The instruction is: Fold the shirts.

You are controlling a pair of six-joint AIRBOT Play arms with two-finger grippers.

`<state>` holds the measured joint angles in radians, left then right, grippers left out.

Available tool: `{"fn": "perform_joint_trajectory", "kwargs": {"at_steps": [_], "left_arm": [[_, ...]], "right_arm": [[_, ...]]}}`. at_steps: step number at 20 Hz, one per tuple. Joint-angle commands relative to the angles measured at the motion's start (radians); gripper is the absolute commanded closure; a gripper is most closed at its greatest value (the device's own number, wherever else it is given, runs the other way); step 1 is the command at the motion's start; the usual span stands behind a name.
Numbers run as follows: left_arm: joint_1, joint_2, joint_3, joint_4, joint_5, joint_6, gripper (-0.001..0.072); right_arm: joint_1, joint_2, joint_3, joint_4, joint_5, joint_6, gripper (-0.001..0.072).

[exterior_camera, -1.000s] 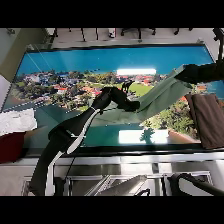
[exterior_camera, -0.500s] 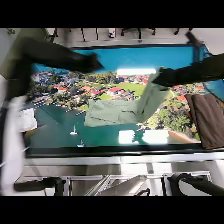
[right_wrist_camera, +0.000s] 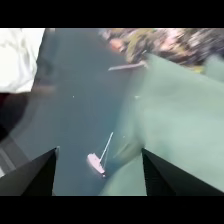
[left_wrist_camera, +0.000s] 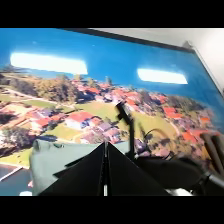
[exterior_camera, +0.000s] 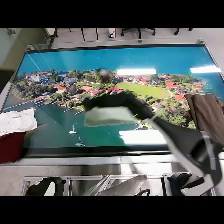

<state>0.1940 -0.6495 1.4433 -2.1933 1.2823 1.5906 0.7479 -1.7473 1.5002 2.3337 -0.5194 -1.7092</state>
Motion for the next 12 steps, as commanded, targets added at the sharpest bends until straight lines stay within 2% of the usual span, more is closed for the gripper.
{"fn": "perform_joint_trajectory", "kwargs": {"at_steps": [1, 4, 8, 10, 12], "left_arm": [[0.078, 0.180, -0.194, 0.001, -0.049, 0.006, 0.0691], [0.077, 0.238, -0.293, -0.002, -0.099, 0.006, 0.0691], [0.077, 0.245, -0.335, -0.003, -0.105, 0.006, 0.0691], [0.077, 0.246, -0.336, -0.003, -0.102, 0.006, 0.0692], [0.077, 0.246, -0.336, -0.002, -0.104, 0.007, 0.0692]], "right_arm": [[0.077, -0.089, 0.008, -0.061, 0.109, 0.008, 0.0129], [-0.097, 0.013, 0.008, -0.102, -0.124, 0.009, 0.0128], [-0.457, 0.152, 0.008, -0.124, -0.448, 0.025, 0.0121], [-0.632, 0.154, 0.005, -0.123, -0.605, 0.039, 0.0057], [-0.755, 0.123, -0.009, -0.122, -0.745, 0.036, 0.0057]]}}
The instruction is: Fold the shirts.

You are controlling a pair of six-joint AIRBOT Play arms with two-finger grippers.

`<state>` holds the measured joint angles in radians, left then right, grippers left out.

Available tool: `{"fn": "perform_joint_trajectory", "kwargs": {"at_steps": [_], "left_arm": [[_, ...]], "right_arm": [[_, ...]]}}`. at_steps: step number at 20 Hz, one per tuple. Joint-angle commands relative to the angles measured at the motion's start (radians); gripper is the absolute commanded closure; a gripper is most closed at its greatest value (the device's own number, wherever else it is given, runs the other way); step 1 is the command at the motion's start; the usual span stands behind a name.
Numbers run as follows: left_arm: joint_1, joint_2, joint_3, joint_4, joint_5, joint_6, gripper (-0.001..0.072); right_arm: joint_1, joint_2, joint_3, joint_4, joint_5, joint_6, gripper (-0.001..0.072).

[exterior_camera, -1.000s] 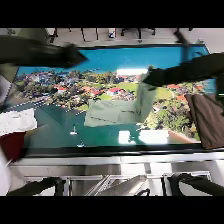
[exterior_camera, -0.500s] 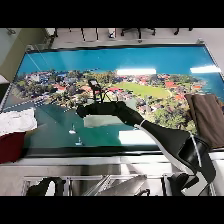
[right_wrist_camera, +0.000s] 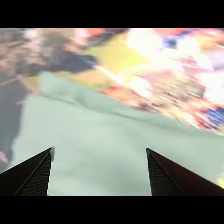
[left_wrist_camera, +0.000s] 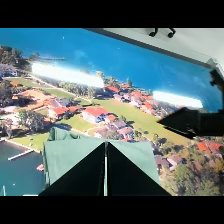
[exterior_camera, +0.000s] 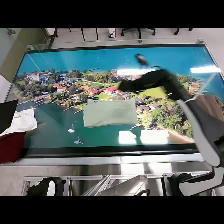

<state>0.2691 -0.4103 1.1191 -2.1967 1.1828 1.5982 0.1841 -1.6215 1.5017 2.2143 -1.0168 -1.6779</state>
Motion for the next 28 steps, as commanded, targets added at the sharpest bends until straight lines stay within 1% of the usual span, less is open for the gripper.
{"fn": "perform_joint_trajectory", "kwargs": {"at_steps": [1, 2, 4, 6, 7, 12, 19, 20, 21, 22, 25, 28], "left_arm": [[0.002, 0.006, -0.011, 0.003, -0.005, -0.001, 0.0692], [0.002, -0.002, -0.011, 0.003, -0.005, -0.001, 0.0691], [0.002, -0.025, -0.011, 0.002, 0.000, -0.001, 0.0692], [0.002, -0.057, -0.011, -0.003, 0.009, -0.001, 0.0691], [0.002, -0.075, -0.011, -0.003, 0.014, -0.001, 0.0692], [0.002, -0.120, -0.012, -0.003, 0.024, -0.001, 0.0691], [0.002, -0.119, -0.011, -0.003, 0.021, -0.001, 0.0692], [0.002, -0.119, -0.011, -0.003, 0.021, -0.001, 0.0692], [0.002, -0.119, -0.011, -0.003, 0.021, 0.000, 0.0691], [0.002, -0.119, -0.011, -0.003, 0.021, -0.001, 0.0692], [0.002, -0.119, -0.011, -0.003, 0.022, -0.001, 0.0692], [0.002, -0.119, -0.011, -0.003, 0.022, 0.000, 0.0692]], "right_arm": [[-0.228, -0.023, -0.015, -0.003, -0.290, -0.001, 0.0057], [-0.251, -0.046, -0.020, 0.002, -0.315, -0.019, 0.0057], [-0.260, -0.093, -0.021, 0.016, -0.319, -0.041, 0.0058], [-0.246, -0.148, -0.021, 0.071, -0.317, -0.083, 0.0058], [-0.235, -0.179, -0.021, 0.098, -0.309, -0.089, 0.0058], [-0.169, -0.301, -0.021, 0.106, -0.276, -0.104, 0.0059], [-0.055, -0.341, -0.019, 0.174, -0.212, -0.107, 0.0072], [-0.042, -0.341, -0.018, 0.186, -0.211, -0.108, 0.0275], [-0.035, -0.340, -0.017, 0.206, -0.206, -0.132, 0.0588], [-0.033, -0.339, -0.013, 0.219, -0.197, -0.132, 0.0690], [-0.051, -0.296, 0.018, 0.232, -0.180, -0.125, 0.0691], [-0.142, -0.179, 0.082, 0.232, -0.179, -0.114, 0.0691]]}}
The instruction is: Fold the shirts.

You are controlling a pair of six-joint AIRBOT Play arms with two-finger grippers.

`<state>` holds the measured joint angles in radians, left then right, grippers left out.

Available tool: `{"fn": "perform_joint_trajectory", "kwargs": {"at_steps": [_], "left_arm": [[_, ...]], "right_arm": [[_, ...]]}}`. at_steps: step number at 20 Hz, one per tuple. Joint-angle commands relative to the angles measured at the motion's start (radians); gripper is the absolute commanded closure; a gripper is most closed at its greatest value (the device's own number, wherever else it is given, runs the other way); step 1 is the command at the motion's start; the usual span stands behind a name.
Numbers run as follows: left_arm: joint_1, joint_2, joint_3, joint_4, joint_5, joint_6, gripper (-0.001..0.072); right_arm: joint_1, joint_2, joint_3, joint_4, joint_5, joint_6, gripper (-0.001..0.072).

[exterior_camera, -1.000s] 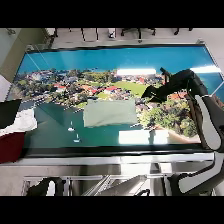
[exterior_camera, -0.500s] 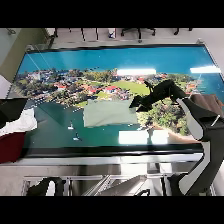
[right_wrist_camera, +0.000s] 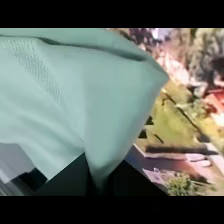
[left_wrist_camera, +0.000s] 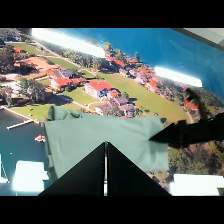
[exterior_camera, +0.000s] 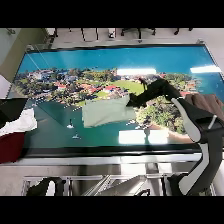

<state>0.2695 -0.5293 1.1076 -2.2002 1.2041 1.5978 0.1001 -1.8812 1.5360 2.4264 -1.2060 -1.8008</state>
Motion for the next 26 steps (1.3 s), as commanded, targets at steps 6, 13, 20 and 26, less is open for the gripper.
{"fn": "perform_joint_trajectory", "kwargs": {"at_steps": [6, 13, 20, 26], "left_arm": [[0.001, 0.000, 0.000, 0.001, -0.005, 0.002, 0.0691], [0.001, 0.000, 0.000, 0.000, -0.011, 0.002, 0.0692], [0.001, 0.000, 0.000, 0.000, -0.003, 0.001, 0.0692], [0.001, 0.000, 0.000, 0.000, 0.013, 0.002, 0.0692]], "right_arm": [[-0.441, 0.337, 0.116, 0.016, 0.002, 0.066, 0.0692], [-0.935, 0.409, 0.113, -0.037, -0.196, 0.130, 0.0691], [-1.118, 0.424, 0.082, -0.312, -0.398, 0.209, 0.0691], [-1.120, 0.447, 0.021, -0.530, -0.471, 0.302, 0.0589]]}}
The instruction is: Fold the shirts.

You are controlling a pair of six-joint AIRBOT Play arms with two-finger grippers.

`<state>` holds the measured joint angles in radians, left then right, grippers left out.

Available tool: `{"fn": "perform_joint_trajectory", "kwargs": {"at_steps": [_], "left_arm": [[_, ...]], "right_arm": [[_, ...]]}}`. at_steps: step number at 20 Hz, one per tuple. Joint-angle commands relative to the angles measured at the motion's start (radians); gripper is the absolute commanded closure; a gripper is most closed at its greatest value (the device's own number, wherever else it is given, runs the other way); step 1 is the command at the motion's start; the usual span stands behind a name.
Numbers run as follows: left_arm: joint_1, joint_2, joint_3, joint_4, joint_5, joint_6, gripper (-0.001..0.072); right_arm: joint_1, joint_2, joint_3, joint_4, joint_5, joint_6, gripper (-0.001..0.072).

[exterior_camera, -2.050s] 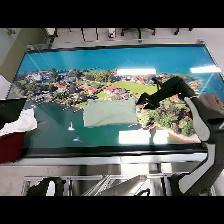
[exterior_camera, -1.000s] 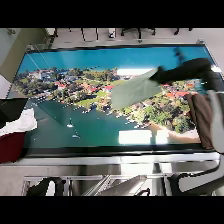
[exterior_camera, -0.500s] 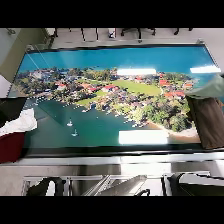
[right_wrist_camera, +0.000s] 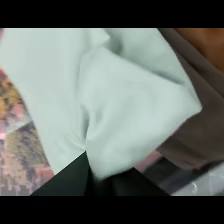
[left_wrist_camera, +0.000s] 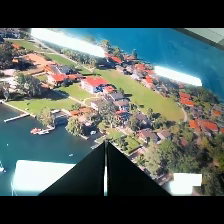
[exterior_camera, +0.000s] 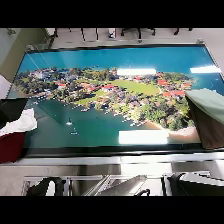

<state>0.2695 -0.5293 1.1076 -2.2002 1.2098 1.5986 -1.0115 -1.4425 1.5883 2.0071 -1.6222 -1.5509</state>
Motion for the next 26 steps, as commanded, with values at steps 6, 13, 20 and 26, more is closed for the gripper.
{"fn": "perform_joint_trajectory", "kwargs": {"at_steps": [6, 13, 20, 26], "left_arm": [[0.001, -0.001, 0.000, 0.000, 0.034, 0.001, 0.0691], [0.001, -0.001, 0.000, 0.000, 0.022, 0.000, 0.0691], [-0.264, 0.000, -0.222, 0.001, -0.044, -0.007, 0.0691], [-0.594, -0.001, -0.445, 0.009, -0.293, -0.089, 0.0691]], "right_arm": [[-0.009, 0.017, -0.063, -0.308, -0.145, 0.147, 0.0108], [0.159, 0.076, -0.063, -0.049, 0.003, 0.094, 0.0647], [0.737, 0.414, -0.406, 0.081, 0.289, -0.077, 0.0691], [1.094, 0.702, -0.806, 0.082, 0.505, -0.065, 0.0689]]}}
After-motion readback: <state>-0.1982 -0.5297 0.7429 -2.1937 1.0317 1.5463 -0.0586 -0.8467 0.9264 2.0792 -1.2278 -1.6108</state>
